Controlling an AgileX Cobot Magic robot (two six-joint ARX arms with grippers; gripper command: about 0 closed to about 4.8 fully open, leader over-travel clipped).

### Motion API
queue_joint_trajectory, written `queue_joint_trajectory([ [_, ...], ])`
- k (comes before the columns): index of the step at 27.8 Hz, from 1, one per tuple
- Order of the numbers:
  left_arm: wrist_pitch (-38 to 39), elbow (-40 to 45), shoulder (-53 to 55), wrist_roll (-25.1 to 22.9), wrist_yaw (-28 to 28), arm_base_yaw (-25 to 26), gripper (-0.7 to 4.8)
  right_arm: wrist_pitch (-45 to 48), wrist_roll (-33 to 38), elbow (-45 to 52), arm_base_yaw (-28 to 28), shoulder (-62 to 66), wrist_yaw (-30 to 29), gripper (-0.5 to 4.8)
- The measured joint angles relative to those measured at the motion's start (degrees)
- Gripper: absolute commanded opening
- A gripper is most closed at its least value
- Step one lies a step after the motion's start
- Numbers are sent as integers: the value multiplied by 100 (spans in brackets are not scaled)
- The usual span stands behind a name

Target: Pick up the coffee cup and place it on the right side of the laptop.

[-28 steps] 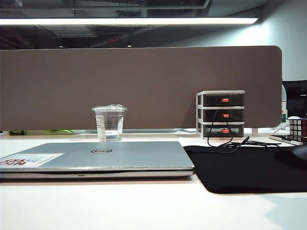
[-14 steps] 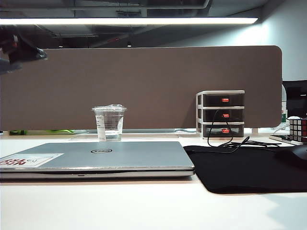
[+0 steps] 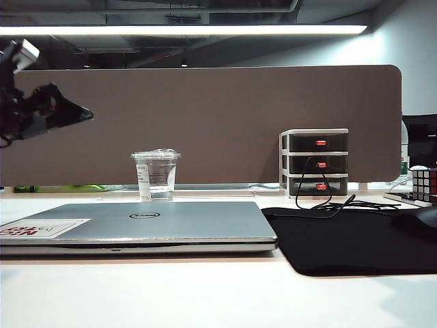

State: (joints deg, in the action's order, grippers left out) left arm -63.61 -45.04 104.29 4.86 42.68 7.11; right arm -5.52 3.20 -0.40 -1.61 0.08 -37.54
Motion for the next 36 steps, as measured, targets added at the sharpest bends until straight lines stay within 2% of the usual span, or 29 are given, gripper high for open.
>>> queue_joint_trajectory([
  [6,7,-817,804,-72,457,-74,479,0,-2,0,0,0,0,-1],
  [10,284,-1495,1423,-389,702,-92,479,0,-2,0,0,0,0,-1],
  [18,527,-2090,2162,-765,1335,-116,479,0,-4,0,0,0,-2,-1],
  [22,581,-2430,2566,-782,1543,-212,479,0,-4,0,2,0,0,-1],
  [28,1759,-3615,3077,-785,2076,-577,479,0,-7,0,2,0,-2,-1],
  [36,1961,-4277,3388,-807,2105,-881,479,0,-7,0,2,0,-2,-1],
])
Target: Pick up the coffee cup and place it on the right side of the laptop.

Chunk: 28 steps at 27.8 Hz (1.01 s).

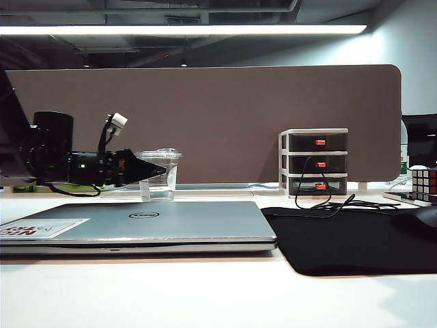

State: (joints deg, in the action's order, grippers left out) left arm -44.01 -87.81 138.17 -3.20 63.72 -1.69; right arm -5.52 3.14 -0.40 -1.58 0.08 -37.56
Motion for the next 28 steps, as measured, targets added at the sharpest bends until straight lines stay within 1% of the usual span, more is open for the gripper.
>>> queue_joint_trajectory([
  [3,144,-81,28,-199,-129,-107,479,2,0,0,2,0,0,-1],
  [6,170,-81,68,-474,-389,-195,479,-2,0,0,0,0,0,-1],
  [13,162,-76,142,-503,-741,-295,479,0,0,0,0,0,0,-1],
  [19,133,-76,142,-503,-761,-291,479,0,0,0,0,0,0,-1],
  [20,96,-76,142,-503,-761,-293,444,0,0,0,0,0,0,-1],
  [22,-44,-76,142,-507,-758,-293,396,0,0,0,0,0,0,-1],
  [23,-96,-76,142,-514,-758,-293,361,0,0,0,0,0,0,-1],
  [25,-127,-76,142,-514,-758,-293,333,0,0,0,0,0,0,-1],
  [28,-136,-79,142,-514,-758,-291,330,0,2,0,0,0,0,-1],
])
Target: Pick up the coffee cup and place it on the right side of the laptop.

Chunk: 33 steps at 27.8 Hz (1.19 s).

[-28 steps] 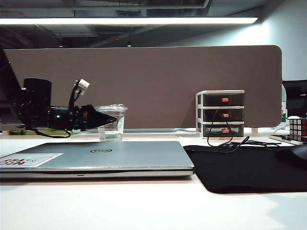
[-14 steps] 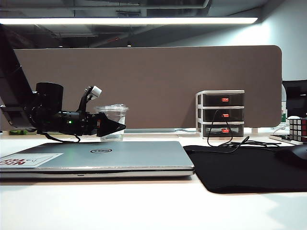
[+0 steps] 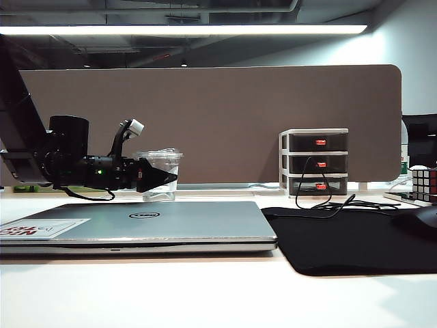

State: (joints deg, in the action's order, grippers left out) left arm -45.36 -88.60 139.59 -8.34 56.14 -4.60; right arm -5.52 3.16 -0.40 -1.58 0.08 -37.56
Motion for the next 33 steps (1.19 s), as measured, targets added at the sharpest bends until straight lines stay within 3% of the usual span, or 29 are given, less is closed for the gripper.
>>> queue_joint_trajectory([
  [1,-2,2,0,0,-2,0,328,0,-2,0,0,0,0,-1],
  [4,-4,2,0,-2,4,-2,253,-7,-2,0,0,0,0,-1],
  [10,-411,2,13,92,238,-46,253,-157,-2,0,-2,0,0,-1],
  [16,-723,0,-203,411,667,-487,254,-155,-2,0,-2,0,0,-1],
  [22,-763,-264,-490,680,822,-1285,255,-146,-11,0,0,0,0,-1],
  [27,-656,-258,-514,686,1071,-2275,255,-146,-17,0,0,0,0,-1],
  [30,-533,-258,-514,597,1073,-2710,255,-146,-17,0,0,0,0,-1],
  [33,127,-254,-511,79,1073,-3115,255,-146,-17,0,0,0,0,-1],
])
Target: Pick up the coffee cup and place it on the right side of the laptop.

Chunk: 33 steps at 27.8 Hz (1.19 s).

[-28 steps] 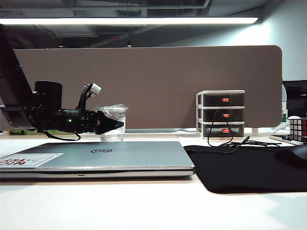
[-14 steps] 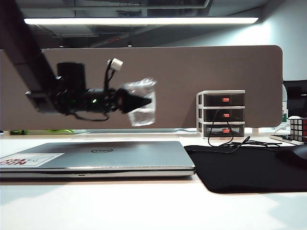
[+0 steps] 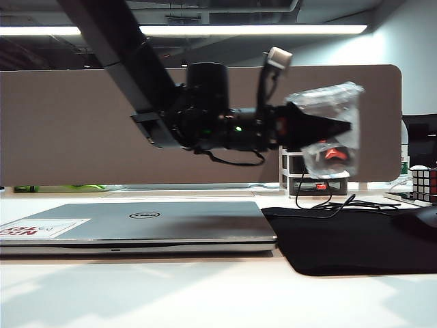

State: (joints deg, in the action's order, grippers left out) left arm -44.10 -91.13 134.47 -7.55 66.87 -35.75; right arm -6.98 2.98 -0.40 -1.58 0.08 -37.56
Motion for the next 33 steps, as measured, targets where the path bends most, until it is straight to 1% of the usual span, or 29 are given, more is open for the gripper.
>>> queue_joint_trajectory([
  [1,164,2,0,-144,0,-57,256,0,0,0,0,0,0,-1],
  [2,529,4,2,-457,0,-144,256,0,0,0,0,0,0,-1],
  [4,870,4,2,-761,-28,-201,257,0,0,0,0,0,0,-1],
  [7,1292,9,4,-1121,-39,-223,275,0,0,0,0,0,0,-1],
  [9,1432,7,28,-1246,-42,-223,278,0,0,0,0,0,0,-1],
  [16,1692,15,245,-1340,-44,-227,283,0,0,0,0,0,0,-1],
  [18,1690,15,247,-1342,-46,-275,321,0,0,0,0,0,0,-1],
  [19,1690,13,247,-1342,-46,-289,351,0,0,0,0,0,0,-1],
  [21,1687,11,247,-1346,-52,-310,378,0,0,0,0,0,0,-1],
  [24,1687,2,247,-1344,-63,-302,389,0,0,0,0,0,0,-1],
  [25,1685,2,247,-1344,-63,-297,408,0,0,0,0,0,0,-1],
  [27,1690,0,247,-1342,-63,-295,473,0,0,0,0,0,0,-1],
  [33,1775,-11,243,-1344,-59,-297,479,0,-4,0,0,0,0,-1],
])
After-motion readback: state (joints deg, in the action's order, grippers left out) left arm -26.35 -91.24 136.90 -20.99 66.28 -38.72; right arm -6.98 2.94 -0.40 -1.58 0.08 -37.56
